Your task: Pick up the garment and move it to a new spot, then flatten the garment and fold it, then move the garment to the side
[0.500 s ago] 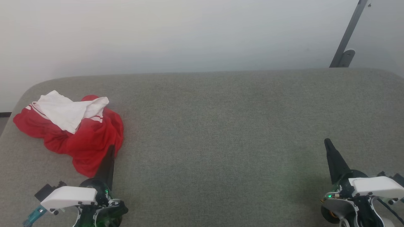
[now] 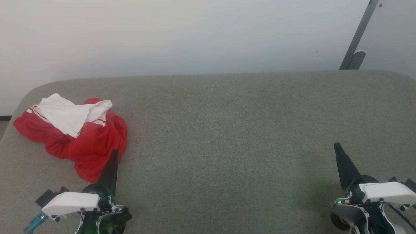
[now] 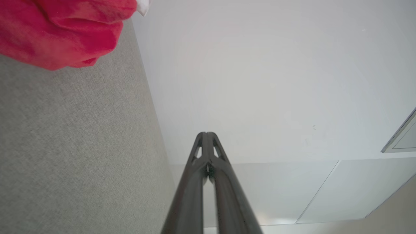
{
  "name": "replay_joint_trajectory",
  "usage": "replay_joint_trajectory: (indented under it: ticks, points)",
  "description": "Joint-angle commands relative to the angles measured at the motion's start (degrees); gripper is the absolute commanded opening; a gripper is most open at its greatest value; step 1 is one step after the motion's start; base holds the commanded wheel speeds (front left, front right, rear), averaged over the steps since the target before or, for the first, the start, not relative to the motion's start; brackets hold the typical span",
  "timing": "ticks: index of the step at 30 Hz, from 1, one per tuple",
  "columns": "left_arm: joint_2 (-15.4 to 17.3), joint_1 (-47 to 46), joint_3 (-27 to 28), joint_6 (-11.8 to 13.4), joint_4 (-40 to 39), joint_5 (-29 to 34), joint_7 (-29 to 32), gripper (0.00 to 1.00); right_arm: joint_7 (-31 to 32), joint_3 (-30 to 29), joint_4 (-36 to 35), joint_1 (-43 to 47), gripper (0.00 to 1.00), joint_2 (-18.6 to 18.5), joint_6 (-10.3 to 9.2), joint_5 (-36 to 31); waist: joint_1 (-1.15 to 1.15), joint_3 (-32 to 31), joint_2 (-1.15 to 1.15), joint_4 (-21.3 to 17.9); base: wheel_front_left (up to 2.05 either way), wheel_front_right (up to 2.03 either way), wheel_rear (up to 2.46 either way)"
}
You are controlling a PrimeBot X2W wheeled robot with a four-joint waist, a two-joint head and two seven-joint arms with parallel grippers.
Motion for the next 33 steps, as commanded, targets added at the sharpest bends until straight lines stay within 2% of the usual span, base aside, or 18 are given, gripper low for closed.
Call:
replay_joint_trajectory:
  ticks: [1, 5, 6, 15, 20, 27, 33]
  points:
    - [0.03, -0.62, 0.17, -0.27, -0.02, -0.19, 0.13, 0.0, 0.05, -0.09, 0.01, -0.3, 0.0, -0.09, 0.11, 0.24, 0.0, 0.0, 0.0, 0.0, 0.0, 0.0, 0.0]
    - [0.03, -0.62, 0.17, -0.27, -0.02, -0.19, 0.13, 0.0, 0.05, -0.07, 0.02, -0.3, 0.0, -0.09, 0.11, 0.24, 0.0, 0.0, 0.0, 0.0, 0.0, 0.0, 0.0]
    - [0.0, 0.0, 0.0, 0.0, 0.0, 0.0, 0.01, 1.0, 0.0, 0.01, -0.01, 0.0, 1.0, 0.0, 0.0, 0.0, 0.0, 0.0, 0.0, 0.0, 0.0, 0.0, 0.0]
    - [-0.21, 1.11, -0.37, 0.09, 2.29, 0.84, -1.05, 1.0, -0.62, 0.48, 2.39, 0.93, 1.0, 0.4, -0.01, 0.19, 0.0, 0.02, 0.0, 0.02, 0.0, 0.0, 0.0]
    - [0.62, 0.17, -1.14, 0.07, 2.38, 3.89, -2.96, 1.0, -2.37, 1.56, 2.8, -0.58, 1.0, -0.42, -0.01, -1.81, 0.0, 0.03, 0.0, 0.06, 0.0, 0.0, 0.0]
    - [0.93, -0.7, -0.8, 0.32, 1.9, 12.17, -4.87, 1.0, -4.84, 3.89, 3.53, -2.41, 1.0, -2.13, -0.01, -7.25, 0.0, 0.08, 0.0, 0.17, 0.0, 0.0, 0.0]
    - [0.97, -0.9, -0.54, 1.07, 0.55, 21.88, -6.34, 1.0, -6.35, 4.28, 3.16, -3.67, 1.0, -3.18, -0.01, -14.11, 0.0, 0.17, 0.0, 0.27, 0.0, 0.0, 0.0]
